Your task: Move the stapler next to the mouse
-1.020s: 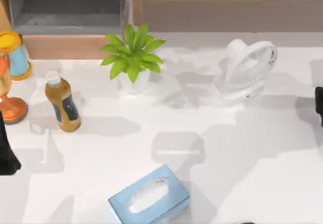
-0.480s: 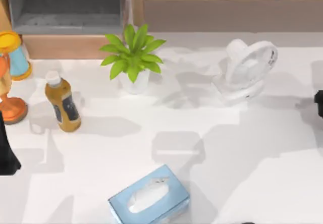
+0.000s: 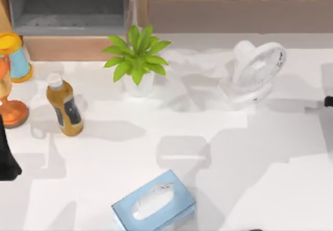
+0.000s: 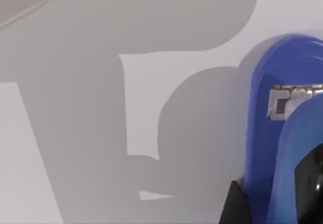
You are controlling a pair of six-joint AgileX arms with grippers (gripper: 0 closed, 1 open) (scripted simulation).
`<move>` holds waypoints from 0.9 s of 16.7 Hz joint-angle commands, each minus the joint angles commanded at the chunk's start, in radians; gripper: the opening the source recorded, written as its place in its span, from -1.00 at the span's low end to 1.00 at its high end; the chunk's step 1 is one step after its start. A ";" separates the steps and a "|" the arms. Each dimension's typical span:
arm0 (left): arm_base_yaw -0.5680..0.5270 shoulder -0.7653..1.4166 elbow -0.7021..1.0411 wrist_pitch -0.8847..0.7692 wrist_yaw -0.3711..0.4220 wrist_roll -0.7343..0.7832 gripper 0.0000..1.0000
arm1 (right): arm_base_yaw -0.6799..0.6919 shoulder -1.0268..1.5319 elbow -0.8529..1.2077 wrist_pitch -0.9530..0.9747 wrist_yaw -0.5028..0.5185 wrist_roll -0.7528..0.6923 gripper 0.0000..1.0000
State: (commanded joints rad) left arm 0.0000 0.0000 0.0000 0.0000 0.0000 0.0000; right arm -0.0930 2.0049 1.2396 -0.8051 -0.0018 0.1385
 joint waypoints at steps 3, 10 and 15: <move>0.000 0.000 0.000 0.000 0.000 0.000 1.00 | 0.000 0.000 0.000 0.000 0.000 0.000 -1.00; 0.000 0.000 0.000 0.000 0.000 0.000 1.00 | 0.000 -0.002 0.001 -0.001 0.004 -0.001 -1.00; 0.000 0.000 0.000 0.000 0.000 0.000 1.00 | 0.002 -0.033 0.037 -0.074 0.003 -0.004 -1.00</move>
State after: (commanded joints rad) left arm 0.0000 0.0000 0.0000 0.0000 0.0000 0.0000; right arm -0.0914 1.9720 1.2767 -0.8791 0.0015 0.1347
